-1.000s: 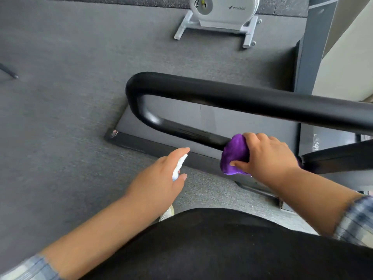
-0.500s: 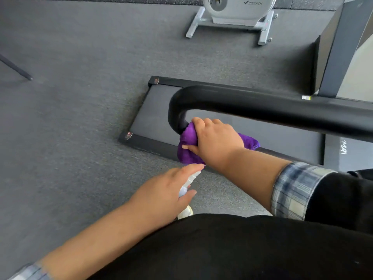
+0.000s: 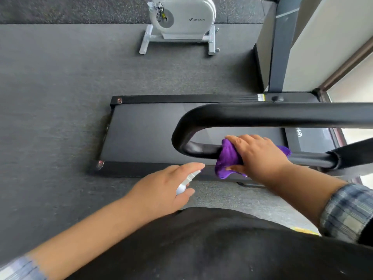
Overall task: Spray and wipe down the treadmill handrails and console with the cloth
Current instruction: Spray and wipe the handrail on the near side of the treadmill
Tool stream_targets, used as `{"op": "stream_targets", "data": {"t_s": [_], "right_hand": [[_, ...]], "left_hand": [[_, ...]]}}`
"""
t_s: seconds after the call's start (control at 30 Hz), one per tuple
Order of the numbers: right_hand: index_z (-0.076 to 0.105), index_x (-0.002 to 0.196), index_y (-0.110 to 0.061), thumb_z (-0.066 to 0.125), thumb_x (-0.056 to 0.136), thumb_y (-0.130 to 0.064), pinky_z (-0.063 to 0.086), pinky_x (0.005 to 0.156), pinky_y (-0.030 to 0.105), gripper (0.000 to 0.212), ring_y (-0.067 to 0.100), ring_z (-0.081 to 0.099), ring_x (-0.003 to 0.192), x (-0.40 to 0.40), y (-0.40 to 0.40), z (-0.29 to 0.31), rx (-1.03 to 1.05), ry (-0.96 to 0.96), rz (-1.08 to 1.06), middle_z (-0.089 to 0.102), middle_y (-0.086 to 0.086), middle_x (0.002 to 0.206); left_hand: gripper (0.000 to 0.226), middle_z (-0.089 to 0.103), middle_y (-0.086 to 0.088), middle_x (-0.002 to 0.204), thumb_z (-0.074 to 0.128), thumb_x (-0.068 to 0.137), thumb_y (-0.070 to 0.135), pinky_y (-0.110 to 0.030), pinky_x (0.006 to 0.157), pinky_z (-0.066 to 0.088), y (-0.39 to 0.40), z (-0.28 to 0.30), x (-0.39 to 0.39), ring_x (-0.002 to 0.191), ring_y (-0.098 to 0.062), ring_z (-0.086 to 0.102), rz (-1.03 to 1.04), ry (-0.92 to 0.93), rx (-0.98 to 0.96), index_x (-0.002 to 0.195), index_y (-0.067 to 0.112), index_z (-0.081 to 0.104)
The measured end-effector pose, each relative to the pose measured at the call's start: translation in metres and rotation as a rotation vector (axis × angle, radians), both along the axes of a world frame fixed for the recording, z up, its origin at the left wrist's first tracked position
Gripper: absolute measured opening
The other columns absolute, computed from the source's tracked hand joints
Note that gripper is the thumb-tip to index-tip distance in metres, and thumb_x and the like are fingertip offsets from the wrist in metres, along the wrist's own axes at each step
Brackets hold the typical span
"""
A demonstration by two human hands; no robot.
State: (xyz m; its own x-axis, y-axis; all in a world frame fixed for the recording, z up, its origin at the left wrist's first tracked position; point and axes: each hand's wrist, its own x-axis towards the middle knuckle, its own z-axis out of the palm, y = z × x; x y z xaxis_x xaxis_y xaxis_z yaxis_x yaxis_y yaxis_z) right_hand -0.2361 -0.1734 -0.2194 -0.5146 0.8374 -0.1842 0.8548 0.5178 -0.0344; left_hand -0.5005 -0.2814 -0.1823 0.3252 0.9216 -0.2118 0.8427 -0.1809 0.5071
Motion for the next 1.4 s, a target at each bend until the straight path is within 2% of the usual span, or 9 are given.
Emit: {"op": "stream_targets", "data": {"t_s": [0.4, 0.6, 0.73, 0.9, 1.0, 1.1, 1.2, 1.3, 1.4], "right_hand": [[0.058, 0.13, -0.006, 0.039, 0.087, -0.069, 0.048, 0.093, 0.046, 0.079, 0.032, 0.064, 0.108, -0.096, -0.021, -0.013, 0.225, 0.344, -0.035, 0.068, 0.009, 0.118], [0.054, 0.124, -0.016, 0.039, 0.1, -0.036, 0.039, 0.105, 0.02, 0.035, -0.008, 0.051, 0.115, -0.075, -0.025, 0.0, 0.049, 1.145, -0.134, 0.057, -0.011, 0.117], [0.052, 0.127, -0.01, 0.032, 0.101, -0.039, 0.036, 0.106, 0.018, 0.044, 0.001, 0.048, 0.115, -0.099, -0.022, 0.002, 0.119, 1.28, -0.331, 0.055, 0.003, 0.119], [0.048, 0.127, -0.06, 0.056, 0.089, -0.058, 0.032, 0.105, 0.009, 0.04, -0.019, 0.045, 0.12, -0.127, -0.022, 0.035, -0.044, 1.442, -0.007, 0.057, -0.037, 0.121], [0.064, 0.123, -0.042, 0.077, 0.082, -0.04, 0.057, 0.082, 0.041, 0.043, 0.014, 0.071, 0.094, -0.124, -0.02, 0.039, -0.337, 1.336, -0.087, 0.073, -0.008, 0.104], [0.069, 0.109, -0.03, 0.076, 0.078, -0.04, 0.058, 0.058, 0.038, 0.034, 0.021, 0.07, 0.062, -0.12, -0.015, 0.036, -0.445, 0.893, -0.172, 0.073, 0.004, 0.075], [0.064, 0.094, -0.018, 0.07, 0.076, -0.038, 0.054, 0.08, 0.033, 0.028, 0.02, 0.066, 0.084, -0.118, -0.014, 0.037, -0.235, 0.386, -0.124, 0.066, -0.008, 0.083], [0.035, 0.146, -0.016, 0.058, 0.091, -0.036, 0.035, 0.11, 0.038, 0.062, 0.027, 0.051, 0.123, -0.104, -0.017, 0.023, -0.014, 0.042, -0.022, 0.055, 0.003, 0.13], [0.017, 0.158, -0.022, 0.056, 0.092, -0.055, 0.025, 0.118, 0.041, 0.083, 0.024, 0.042, 0.134, -0.074, -0.019, 0.012, -0.009, -0.018, -0.056, 0.045, -0.001, 0.147]], "left_hand": [[0.062, 0.058, 0.016, 0.117, 0.051, 0.084, 0.055, -0.035, 0.086, 0.051, 0.01, -0.001, -0.031, 0.098, -0.011, 0.06, -0.123, -0.036, -0.005, 0.132, 0.061, 0.012], [0.061, 0.06, 0.016, 0.111, 0.046, 0.082, 0.057, -0.033, 0.08, 0.053, 0.01, 0.002, -0.036, 0.09, -0.011, 0.061, -0.133, -0.05, 0.029, 0.133, 0.061, 0.013], [0.058, 0.057, 0.018, 0.107, 0.038, 0.078, 0.062, -0.032, 0.08, 0.052, 0.012, 0.008, -0.037, 0.089, -0.012, 0.061, -0.173, -0.056, 0.003, 0.131, 0.063, 0.013], [0.059, 0.06, 0.012, 0.124, 0.036, 0.079, 0.064, -0.032, 0.085, 0.052, 0.015, 0.011, -0.05, 0.099, -0.013, 0.062, -0.186, -0.01, 0.016, 0.132, 0.064, 0.009], [0.06, 0.057, 0.015, 0.127, 0.036, 0.079, 0.065, -0.033, 0.087, 0.051, 0.017, 0.01, -0.053, 0.101, -0.009, 0.062, -0.192, 0.002, -0.033, 0.132, 0.065, 0.009], [0.058, 0.055, 0.021, 0.124, 0.034, 0.077, 0.067, -0.03, 0.09, 0.049, 0.022, 0.009, -0.05, 0.104, -0.007, 0.059, -0.212, 0.032, -0.082, 0.13, 0.067, 0.008], [0.061, 0.05, 0.024, 0.133, 0.047, 0.088, 0.059, -0.026, 0.096, 0.044, 0.031, 0.009, -0.042, 0.117, -0.005, 0.053, -0.287, 0.105, -0.141, 0.134, 0.065, 0.008], [0.061, 0.047, 0.022, 0.138, 0.051, 0.095, 0.049, -0.027, 0.098, 0.042, 0.037, 0.007, -0.034, 0.123, -0.005, 0.049, -0.329, 0.149, -0.154, 0.141, 0.06, 0.012], [0.06, 0.049, 0.022, 0.133, 0.05, 0.095, 0.05, -0.025, 0.091, 0.042, 0.035, 0.006, -0.031, 0.117, -0.005, 0.051, -0.307, 0.129, -0.112, 0.141, 0.06, 0.014]]}}
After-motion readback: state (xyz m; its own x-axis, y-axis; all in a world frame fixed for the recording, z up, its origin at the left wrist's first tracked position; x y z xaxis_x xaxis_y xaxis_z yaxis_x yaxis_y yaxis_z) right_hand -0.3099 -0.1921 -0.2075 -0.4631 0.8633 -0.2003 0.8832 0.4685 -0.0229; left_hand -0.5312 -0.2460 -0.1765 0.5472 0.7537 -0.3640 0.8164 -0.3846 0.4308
